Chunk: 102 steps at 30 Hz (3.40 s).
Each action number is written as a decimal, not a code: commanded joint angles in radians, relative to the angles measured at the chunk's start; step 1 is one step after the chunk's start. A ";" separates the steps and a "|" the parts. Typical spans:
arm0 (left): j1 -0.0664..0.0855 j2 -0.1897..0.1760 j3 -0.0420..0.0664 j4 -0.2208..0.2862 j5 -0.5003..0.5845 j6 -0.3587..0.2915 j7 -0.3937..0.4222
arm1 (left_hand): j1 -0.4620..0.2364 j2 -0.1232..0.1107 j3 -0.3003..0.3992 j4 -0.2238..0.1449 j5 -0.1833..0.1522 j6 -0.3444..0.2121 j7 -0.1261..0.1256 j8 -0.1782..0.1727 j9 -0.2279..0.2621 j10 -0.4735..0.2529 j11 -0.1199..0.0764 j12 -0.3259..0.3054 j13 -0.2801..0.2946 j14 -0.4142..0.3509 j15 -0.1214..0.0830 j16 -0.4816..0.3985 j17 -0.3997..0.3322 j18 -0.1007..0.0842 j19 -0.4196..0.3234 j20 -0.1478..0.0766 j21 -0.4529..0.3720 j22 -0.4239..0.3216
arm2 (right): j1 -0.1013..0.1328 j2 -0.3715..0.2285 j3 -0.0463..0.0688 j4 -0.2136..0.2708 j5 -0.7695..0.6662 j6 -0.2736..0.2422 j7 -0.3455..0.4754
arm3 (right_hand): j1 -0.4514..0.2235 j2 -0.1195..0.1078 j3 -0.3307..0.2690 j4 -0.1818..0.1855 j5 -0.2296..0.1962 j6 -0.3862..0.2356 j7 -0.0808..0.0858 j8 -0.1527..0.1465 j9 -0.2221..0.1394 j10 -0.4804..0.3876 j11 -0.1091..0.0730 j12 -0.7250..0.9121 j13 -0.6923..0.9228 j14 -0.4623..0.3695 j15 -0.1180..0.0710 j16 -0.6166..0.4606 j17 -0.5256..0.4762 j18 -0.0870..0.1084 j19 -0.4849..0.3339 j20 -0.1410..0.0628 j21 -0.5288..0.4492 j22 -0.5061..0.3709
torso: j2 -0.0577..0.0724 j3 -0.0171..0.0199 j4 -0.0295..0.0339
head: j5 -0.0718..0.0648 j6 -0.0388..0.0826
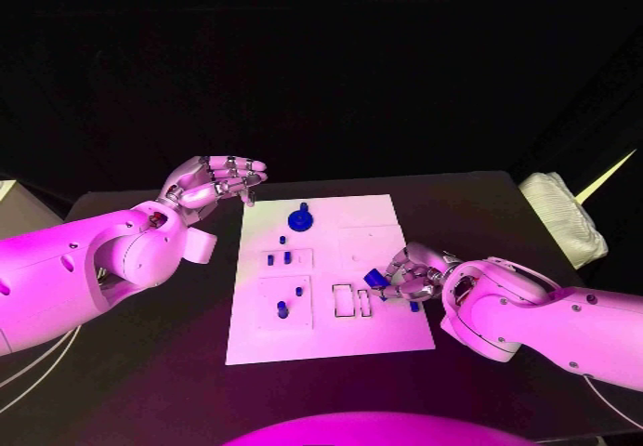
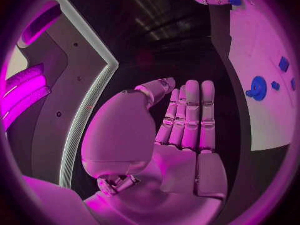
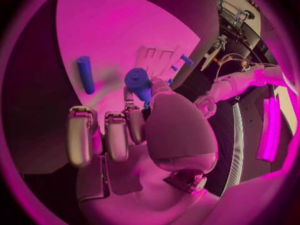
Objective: Assemble the parts on the task board
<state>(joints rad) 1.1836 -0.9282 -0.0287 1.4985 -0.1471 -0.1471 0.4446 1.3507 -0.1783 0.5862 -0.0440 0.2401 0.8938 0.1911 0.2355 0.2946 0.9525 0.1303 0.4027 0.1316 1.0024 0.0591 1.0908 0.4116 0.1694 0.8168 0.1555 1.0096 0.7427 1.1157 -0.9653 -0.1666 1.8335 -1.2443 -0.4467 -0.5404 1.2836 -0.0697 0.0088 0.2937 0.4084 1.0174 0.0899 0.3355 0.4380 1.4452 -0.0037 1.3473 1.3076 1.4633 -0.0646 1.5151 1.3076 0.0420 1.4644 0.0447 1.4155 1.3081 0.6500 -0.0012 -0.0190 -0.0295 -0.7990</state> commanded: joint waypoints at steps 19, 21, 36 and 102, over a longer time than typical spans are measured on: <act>0.000 0.007 0.001 -0.002 0.004 0.026 -0.001 | 0.010 0.010 0.003 -0.011 0.008 0.002 0.002 -0.003 -0.001 -0.005 0.001 0.009 -0.001 -0.001 -0.003 -0.008 -0.002 0.016 0.011 -0.002 -0.001 0.001 | -0.015 0.103 0.000 -0.028 0.075 0.081 -0.005 | -0.119 0.014 0.023 -0.002 -0.142 0.050 -0.030 0.029 0.026 0.027 -0.011 0.013 0.081 0.083 -0.013 0.016 0.142 -0.016 0.068 -0.014 0.027 0.211 | 0.002 -0.0018 0.0001 | 0.013 0.006; 0.000 0.006 0.001 -0.001 0.004 0.028 -0.003 | 0.010 0.011 0.003 -0.011 0.008 0.002 0.002 -0.003 -0.001 -0.005 0.001 0.009 -0.001 -0.001 -0.003 -0.009 -0.002 0.016 0.011 -0.002 -0.001 0.001 | -0.016 0.110 0.000 -0.031 0.060 0.077 -0.007 | -0.121 0.015 0.023 -0.002 -0.148 0.050 -0.030 0.030 0.027 0.027 -0.011 0.013 0.082 0.083 -0.013 0.016 0.142 -0.016 0.069 -0.014 0.028 0.211 | 0.002 -0.0021 0.0002 | 0.013 0.006; 0.000 -0.005 0.001 0.002 0.001 0.033 -0.007 | 0.014 0.012 0.007 -0.015 0.009 0.004 0.002 -0.002 -0.001 -0.005 0.001 0.009 -0.002 -0.002 -0.003 -0.010 -0.003 0.016 0.011 -0.003 0.002 0.003 | -0.018 0.137 0.000 -0.054 -0.016 0.047 0.018 | -0.124 0.016 0.024 -0.003 -0.164 0.051 -0.031 0.033 0.030 0.028 -0.011 0.013 0.085 0.085 -0.013 0.018 0.151 -0.018 0.071 -0.014 0.036 0.215 | 0.002 -0.0007 -0.0003 | 0.018 0.007; 0.000 -0.021 0.000 0.009 0.002 0.026 -0.006 | 0.010 0.014 0.008 -0.013 0.008 0.003 0.004 -0.004 -0.002 -0.007 0.003 0.010 -0.003 -0.001 -0.002 -0.011 -0.004 0.015 0.010 -0.002 0.005 0.006 | 0.000 -0.181 -0.006 0.028 -0.114 -0.035 0.072 | 0.051 0.042 -0.167 -0.010 -0.211 -0.014 -0.008 0.014 0.053 0.014 0.008 -0.037 0.094 0.083 0.003 0.009 0.146 -0.013 0.065 0.001 0.004 0.214 | 0.001 0.0022 -0.0119 | -0.006 0.012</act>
<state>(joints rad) 1.1834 -0.9514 -0.0288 1.5063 -0.1474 -0.1314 0.4316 1.3601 -0.1689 0.5934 -0.0512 0.2439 0.8938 0.1910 0.2355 0.2930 0.9526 0.1303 0.4064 0.1301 1.0024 0.0592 1.0830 0.4091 0.1694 0.8204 0.1519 1.0097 0.7476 1.1191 -1.1446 -0.1714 1.8608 -1.3161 -0.4850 -0.4612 1.3240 -0.0306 -0.1542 0.2831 0.1913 1.0062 0.0796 0.3538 0.4915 1.4504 0.0062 1.3165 1.3108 1.4670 -0.0638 1.5172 1.3075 0.0448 1.4645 0.0377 1.4164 1.3077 0.6525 0.0003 -0.0301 -0.0356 -0.7866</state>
